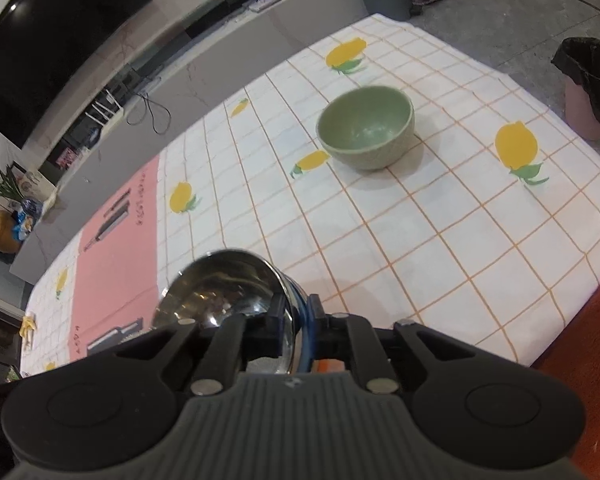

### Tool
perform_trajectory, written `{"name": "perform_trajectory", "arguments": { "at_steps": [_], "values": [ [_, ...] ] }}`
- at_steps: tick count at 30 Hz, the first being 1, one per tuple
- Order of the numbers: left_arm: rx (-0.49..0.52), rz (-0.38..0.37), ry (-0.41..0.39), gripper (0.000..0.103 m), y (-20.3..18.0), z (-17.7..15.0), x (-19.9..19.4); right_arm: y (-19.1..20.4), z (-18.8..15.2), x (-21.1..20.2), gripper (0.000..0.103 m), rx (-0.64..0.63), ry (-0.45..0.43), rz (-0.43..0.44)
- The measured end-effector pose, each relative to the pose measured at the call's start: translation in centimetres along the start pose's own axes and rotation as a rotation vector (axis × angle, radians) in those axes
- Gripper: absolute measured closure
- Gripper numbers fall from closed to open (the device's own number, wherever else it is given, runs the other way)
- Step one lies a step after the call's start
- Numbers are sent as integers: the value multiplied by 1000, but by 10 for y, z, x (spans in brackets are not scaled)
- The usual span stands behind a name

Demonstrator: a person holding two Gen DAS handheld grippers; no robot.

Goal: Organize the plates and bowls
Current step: 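Open both grippers and release the blue bowl, then move both grippers to the rim of the pale green bowl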

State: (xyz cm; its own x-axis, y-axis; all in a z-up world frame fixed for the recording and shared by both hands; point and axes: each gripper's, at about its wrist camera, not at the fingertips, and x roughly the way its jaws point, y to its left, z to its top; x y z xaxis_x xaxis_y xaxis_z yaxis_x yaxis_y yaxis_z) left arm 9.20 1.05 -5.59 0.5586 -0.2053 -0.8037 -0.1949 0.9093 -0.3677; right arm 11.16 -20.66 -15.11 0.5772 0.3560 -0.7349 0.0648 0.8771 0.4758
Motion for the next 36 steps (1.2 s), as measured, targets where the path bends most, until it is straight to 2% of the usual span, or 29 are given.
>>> {"name": "perform_trajectory", "arguments": {
  "at_steps": [4,8,11,13,19,28,32,34,36],
  "values": [
    [37,10,-46,93,-7,9,-6,-1,7,-8,91,1,-34,5],
    [74,-31,-67,91,-22,20,-10,-6,17,-13,86,6,-60,-13],
    [118,-59,-81,84,-40,29,-11,-9,26,-19,83,4,-87,-28],
    [145,-75,-84,74,-54,34,-8,-11,32,-22,74,0,-111,-39],
    [203,-96,-56,58,-88,39,11,-23,49,-25,73,7,-157,-81],
    [161,-92,11,54,-110,50,55,-52,72,-1,71,52,-122,-120],
    [148,-65,25,54,-119,59,75,-61,86,13,70,50,-116,-151],
    [144,-65,35,53,-124,64,85,-67,94,21,65,50,-113,-169],
    [140,-76,45,53,-127,68,94,-74,101,29,64,57,-110,-190]
  ]
}}
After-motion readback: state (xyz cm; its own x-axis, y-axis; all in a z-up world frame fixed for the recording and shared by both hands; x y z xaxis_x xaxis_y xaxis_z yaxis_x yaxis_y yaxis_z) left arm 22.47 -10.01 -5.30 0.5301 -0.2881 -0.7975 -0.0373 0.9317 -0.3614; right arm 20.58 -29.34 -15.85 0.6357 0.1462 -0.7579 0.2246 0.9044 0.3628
